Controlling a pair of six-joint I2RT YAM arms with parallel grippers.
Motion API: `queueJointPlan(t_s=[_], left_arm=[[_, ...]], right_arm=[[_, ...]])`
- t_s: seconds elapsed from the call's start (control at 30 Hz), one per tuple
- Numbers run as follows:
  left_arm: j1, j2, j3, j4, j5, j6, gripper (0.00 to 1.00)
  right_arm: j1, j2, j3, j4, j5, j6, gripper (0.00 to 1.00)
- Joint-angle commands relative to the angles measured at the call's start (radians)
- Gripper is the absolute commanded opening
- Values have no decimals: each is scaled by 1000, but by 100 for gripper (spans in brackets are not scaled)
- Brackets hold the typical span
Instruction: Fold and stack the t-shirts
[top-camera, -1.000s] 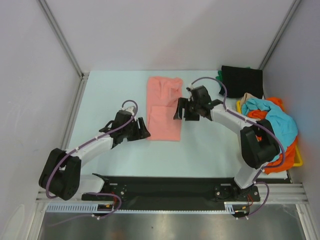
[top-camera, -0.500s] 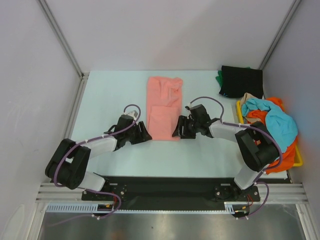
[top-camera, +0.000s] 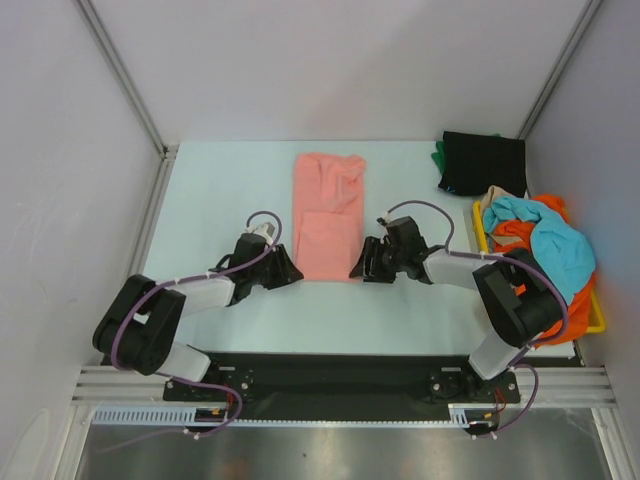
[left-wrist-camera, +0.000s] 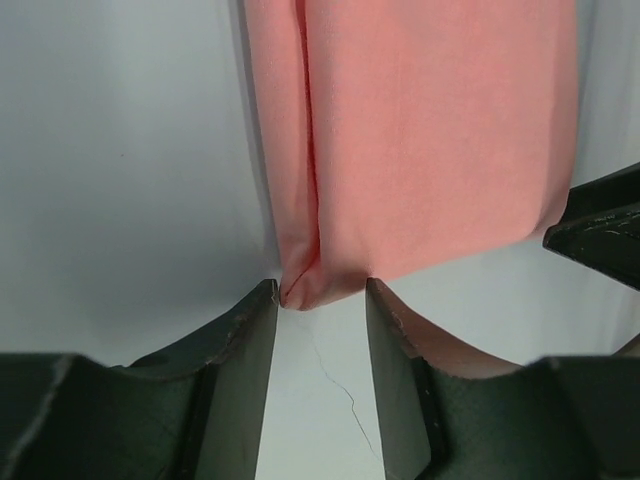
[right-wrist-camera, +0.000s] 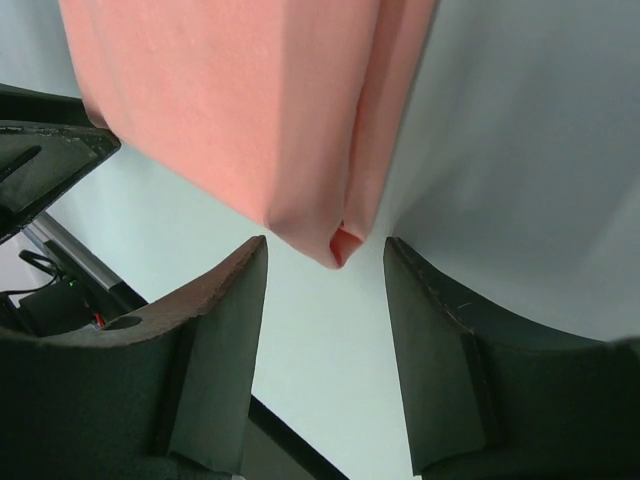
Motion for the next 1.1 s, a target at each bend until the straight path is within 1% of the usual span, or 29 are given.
queueJointPlan(t_s=[0.0,0.27,0.37,0.4,0.47,0.5,0.57,0.6,0.67,0.77,0.8,0.87,0.9,1.0,1.07], left_arm=[[-2,14,-30,-12,6,-5,45],[-2,16,-30,-5,6,-9,42],[-2,19,-34,0,6,-11,41],[-2,20,-34,3,5,-11,41],[-2,26,-37,8,3,-15,40],[-2,28,-36,11,3,-15,39],[-2,34,-37,20,-3,-17,38],[-2,37,-39,25,-3,-20,36],[-2,42,-37,35,-12,-21,32],[-2,51,-30,46,-23,-23,18],[-2,52,-27,49,-23,-24,9],[-2,52,-19,52,-23,-28,2],[-4,49,-19,54,-21,-29,0],[-12,13,-24,40,-23,-31,0],[-18,-38,-36,14,-32,-35,0]], right_arm=[[-5,-57,-24,-11,33,-4,56],[7,-8,-44,47,21,20,54],[9,29,-47,84,14,30,51],[7,40,-48,99,11,30,46],[4,58,-51,110,5,34,38],[1,61,-55,121,4,36,29],[-1,66,-58,129,-1,39,23],[-2,66,-60,133,-2,39,18],[-4,65,-60,135,-6,39,13],[-11,63,-61,139,-13,37,5],[-16,60,-60,142,-15,37,1],[-20,58,-58,139,-21,39,0],[-23,49,-57,135,-21,37,0],[-22,16,-55,107,-15,28,0],[-20,-10,-57,84,-7,16,0]])
